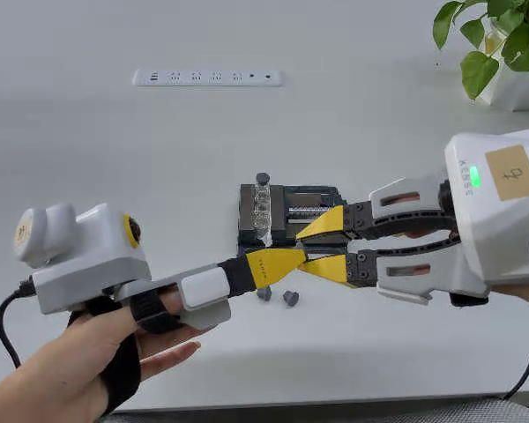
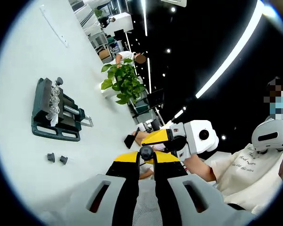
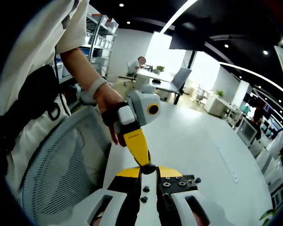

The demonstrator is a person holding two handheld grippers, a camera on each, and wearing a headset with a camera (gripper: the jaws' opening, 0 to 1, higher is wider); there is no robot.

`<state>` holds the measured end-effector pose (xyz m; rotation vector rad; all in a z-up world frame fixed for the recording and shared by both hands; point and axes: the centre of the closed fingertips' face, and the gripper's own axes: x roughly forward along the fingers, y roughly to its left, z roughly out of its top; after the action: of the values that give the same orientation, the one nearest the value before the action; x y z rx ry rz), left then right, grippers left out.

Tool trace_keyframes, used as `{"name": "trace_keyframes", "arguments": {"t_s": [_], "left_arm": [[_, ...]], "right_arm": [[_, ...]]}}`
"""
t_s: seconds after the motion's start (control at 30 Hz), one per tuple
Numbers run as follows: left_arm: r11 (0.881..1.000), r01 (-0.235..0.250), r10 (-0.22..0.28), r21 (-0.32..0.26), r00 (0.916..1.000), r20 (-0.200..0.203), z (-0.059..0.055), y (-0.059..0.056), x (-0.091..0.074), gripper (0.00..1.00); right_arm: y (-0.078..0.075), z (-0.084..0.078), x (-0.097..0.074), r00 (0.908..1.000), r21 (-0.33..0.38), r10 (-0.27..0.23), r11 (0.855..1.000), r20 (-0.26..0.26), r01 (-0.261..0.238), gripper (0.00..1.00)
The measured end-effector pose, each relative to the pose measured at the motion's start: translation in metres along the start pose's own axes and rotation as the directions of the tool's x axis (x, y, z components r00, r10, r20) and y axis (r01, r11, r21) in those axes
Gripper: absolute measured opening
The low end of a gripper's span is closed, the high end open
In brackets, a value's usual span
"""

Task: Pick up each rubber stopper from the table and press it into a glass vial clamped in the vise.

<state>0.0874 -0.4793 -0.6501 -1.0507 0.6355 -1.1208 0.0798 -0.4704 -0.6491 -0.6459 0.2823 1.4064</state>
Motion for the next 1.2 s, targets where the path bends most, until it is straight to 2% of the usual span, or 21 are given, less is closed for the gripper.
{"name": "trace_keyframes", "arguments": {"t_s": [0.2, 0.33, 0.4, 0.43, 0.47, 0.57, 0.6, 0.63, 0.77, 0.9, 1.07, 1.2], "left_arm": [[0.997, 0.069, -0.071, -0.043, 0.9972, -0.026, 0.005, -0.011, -0.001, 0.07], [0.996, 0.082, -0.083, -0.046, 0.9963, -0.023, 0.01, -0.012, -0.004, 0.07], [0.991, 0.114, -0.116, -0.072, 0.9929, -0.027, 0.012, -0.015, -0.007, 0.07], [0.983, 0.143, -0.147, -0.115, 0.9888, -0.027, 0.012, -0.019, -0.008, 0.07], [0.982, 0.156, -0.16, -0.11, 0.9868, -0.027, 0.013, -0.02, -0.009, 0.07], [0.966, 0.204, -0.216, -0.16, 0.9747, -0.059, 0.01, -0.028, -0.012, 0.07], [0.966, 0.209, -0.22, -0.15, 0.9737, -0.061, 0.01, -0.028, -0.012, 0.07], [0.96, 0.229, -0.243, -0.158, 0.9669, -0.077, 0.008, -0.034, -0.014, 0.07], [0.948, 0.273, -0.292, -0.166, 0.9502, -0.108, 0.003, -0.046, -0.014, 0.06], [0.939, 0.291, -0.315, -0.181, 0.941, -0.123, -0.001, -0.051, -0.014, 0.06], [0.922, 0.326, -0.357, -0.209, 0.9243, -0.134, -0.005, -0.059, -0.016, 0.06], [0.917, 0.332, -0.366, -0.22, 0.9204, -0.137, -0.006, -0.061, -0.017, 0.06]], "right_arm": [[-0.001, 0.011, -0.007, 0.9994, 0.011, -0.015, 1.0, 0.03, 0.014, 0.08], [-0.002, 0.017, -0.013, 0.9984, 0.026, -0.023, 0.999, 0.051, 0.022, 0.1], [-0.002, 0.021, -0.017, 0.9973, 0.046, -0.018, 0.999, 0.071, 0.015, 0.11], [-0.001, 0.023, -0.019, 0.9967, 0.055, -0.01, 0.998, 0.081, 0.005, 0.12], [-0.001, 0.023, -0.02, 0.9966, 0.058, -0.008, 0.998, 0.083, 0.003, 0.12], [0.004, 0.032, -0.023, 0.9916, 0.089, 0.026, 0.995, 0.126, -0.037, 0.14], [0.004, 0.034, -0.024, 0.9906, 0.089, 0.031, 0.995, 0.134, -0.043, 0.14], [0.004, 0.038, -0.025, 0.9892, 0.088, 0.036, 0.995, 0.142, -0.048, 0.14], [0.009, 0.047, -0.022, 0.9831, 0.088, 0.07, 0.992, 0.169, -0.086, 0.15], [0.012, 0.054, -0.021, 0.9768, 0.089, 0.091, 0.99, 0.194, -0.11, 0.15], [0.018, 0.06, -0.023, 0.9721, 0.077, 0.119, 0.988, 0.202, -0.137, 0.13], [0.022, 0.06, -0.025, 0.9718, 0.07, 0.132, 0.987, 0.195, -0.148, 0.12]]}}
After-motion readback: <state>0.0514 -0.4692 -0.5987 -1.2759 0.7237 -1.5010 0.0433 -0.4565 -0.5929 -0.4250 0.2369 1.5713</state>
